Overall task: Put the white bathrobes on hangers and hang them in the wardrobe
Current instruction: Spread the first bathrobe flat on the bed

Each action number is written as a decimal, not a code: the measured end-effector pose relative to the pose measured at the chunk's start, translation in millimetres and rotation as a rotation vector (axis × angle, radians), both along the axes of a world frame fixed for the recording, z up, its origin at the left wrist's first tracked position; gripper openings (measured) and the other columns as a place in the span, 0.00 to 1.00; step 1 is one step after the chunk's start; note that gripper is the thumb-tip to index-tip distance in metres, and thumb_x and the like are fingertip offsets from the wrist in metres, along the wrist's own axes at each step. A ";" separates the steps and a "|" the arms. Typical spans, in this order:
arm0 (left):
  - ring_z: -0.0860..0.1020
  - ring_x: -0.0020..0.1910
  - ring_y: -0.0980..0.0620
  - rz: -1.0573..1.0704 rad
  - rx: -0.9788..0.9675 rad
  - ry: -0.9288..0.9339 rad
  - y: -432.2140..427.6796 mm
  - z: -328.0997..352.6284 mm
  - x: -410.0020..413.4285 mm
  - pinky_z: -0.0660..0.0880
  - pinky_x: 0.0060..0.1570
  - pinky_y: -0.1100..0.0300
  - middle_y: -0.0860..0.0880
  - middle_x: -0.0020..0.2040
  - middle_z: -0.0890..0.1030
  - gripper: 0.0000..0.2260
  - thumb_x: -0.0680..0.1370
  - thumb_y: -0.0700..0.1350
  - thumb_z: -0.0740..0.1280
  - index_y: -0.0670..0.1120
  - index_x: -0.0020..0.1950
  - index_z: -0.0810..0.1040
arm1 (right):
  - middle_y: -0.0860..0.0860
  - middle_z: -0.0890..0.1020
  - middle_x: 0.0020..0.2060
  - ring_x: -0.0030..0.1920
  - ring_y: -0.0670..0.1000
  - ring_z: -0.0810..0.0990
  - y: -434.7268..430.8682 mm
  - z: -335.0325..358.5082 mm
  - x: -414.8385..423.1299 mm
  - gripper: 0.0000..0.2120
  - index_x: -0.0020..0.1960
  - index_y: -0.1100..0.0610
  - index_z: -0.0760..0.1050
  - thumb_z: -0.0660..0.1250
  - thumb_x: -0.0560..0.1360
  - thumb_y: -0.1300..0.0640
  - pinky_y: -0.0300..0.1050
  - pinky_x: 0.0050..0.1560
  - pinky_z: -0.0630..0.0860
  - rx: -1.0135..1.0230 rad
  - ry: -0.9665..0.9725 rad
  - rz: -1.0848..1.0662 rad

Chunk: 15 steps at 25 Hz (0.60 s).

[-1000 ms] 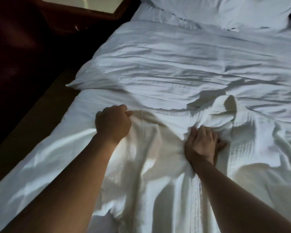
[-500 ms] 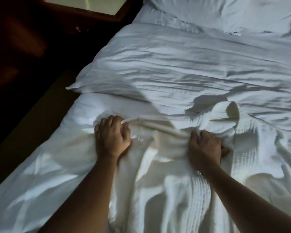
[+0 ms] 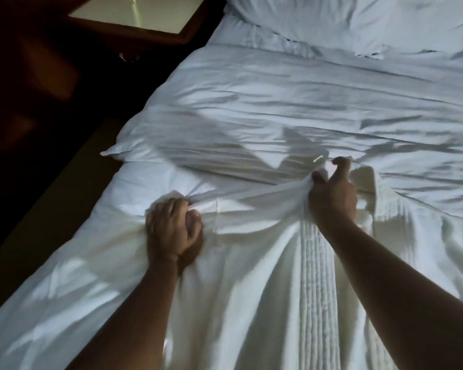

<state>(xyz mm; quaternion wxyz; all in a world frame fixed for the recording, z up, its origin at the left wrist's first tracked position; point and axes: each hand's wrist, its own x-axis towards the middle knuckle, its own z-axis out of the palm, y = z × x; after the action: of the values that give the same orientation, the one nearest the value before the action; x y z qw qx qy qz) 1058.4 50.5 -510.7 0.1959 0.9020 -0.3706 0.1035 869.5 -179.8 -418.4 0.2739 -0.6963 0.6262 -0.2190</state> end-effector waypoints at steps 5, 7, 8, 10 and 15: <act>0.76 0.52 0.36 -0.021 0.019 -0.011 -0.4 0.6 1.4 0.72 0.59 0.42 0.41 0.50 0.80 0.13 0.78 0.51 0.59 0.45 0.50 0.78 | 0.52 0.76 0.59 0.62 0.60 0.70 52.1 -2.0 9.7 0.19 0.60 0.50 0.78 0.66 0.71 0.63 0.55 0.58 0.60 -0.518 0.176 0.403; 0.76 0.52 0.36 -0.002 0.034 -0.013 -0.3 1.7 0.4 0.71 0.59 0.42 0.41 0.49 0.80 0.13 0.78 0.52 0.59 0.45 0.50 0.78 | 0.48 0.77 0.59 0.65 0.56 0.71 58.9 -16.0 15.6 0.15 0.58 0.48 0.79 0.65 0.74 0.59 0.56 0.61 0.61 -0.357 0.244 0.548; 0.76 0.52 0.36 0.003 0.036 -0.013 -0.6 2.7 -0.8 0.71 0.59 0.42 0.41 0.49 0.80 0.13 0.78 0.52 0.59 0.45 0.50 0.78 | 0.46 0.75 0.61 0.66 0.53 0.69 54.5 -23.0 18.8 0.14 0.59 0.46 0.77 0.63 0.75 0.56 0.55 0.62 0.60 -0.267 0.247 0.526; 0.76 0.52 0.36 0.003 0.034 -0.007 -1.6 4.5 -2.4 0.71 0.59 0.42 0.41 0.49 0.80 0.13 0.78 0.52 0.59 0.45 0.50 0.78 | 0.44 0.71 0.62 0.66 0.50 0.65 44.7 -33.7 26.6 0.13 0.59 0.44 0.74 0.60 0.76 0.52 0.51 0.62 0.56 -0.136 0.199 0.414; 0.76 0.48 0.38 -0.021 -0.006 -0.007 1.4 15.4 -3.1 0.72 0.52 0.45 0.44 0.46 0.80 0.11 0.74 0.51 0.65 0.46 0.50 0.80 | 0.51 0.69 0.59 0.61 0.56 0.66 59.2 -61.6 41.4 0.14 0.57 0.48 0.69 0.56 0.73 0.47 0.60 0.60 0.61 -0.319 0.413 0.366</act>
<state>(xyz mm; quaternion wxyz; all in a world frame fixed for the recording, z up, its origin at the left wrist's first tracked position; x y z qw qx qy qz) 1055.3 51.9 -495.3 0.1983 0.8971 -0.3803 0.1059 910.9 -120.6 -480.0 0.0635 -0.8612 0.4908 -0.1155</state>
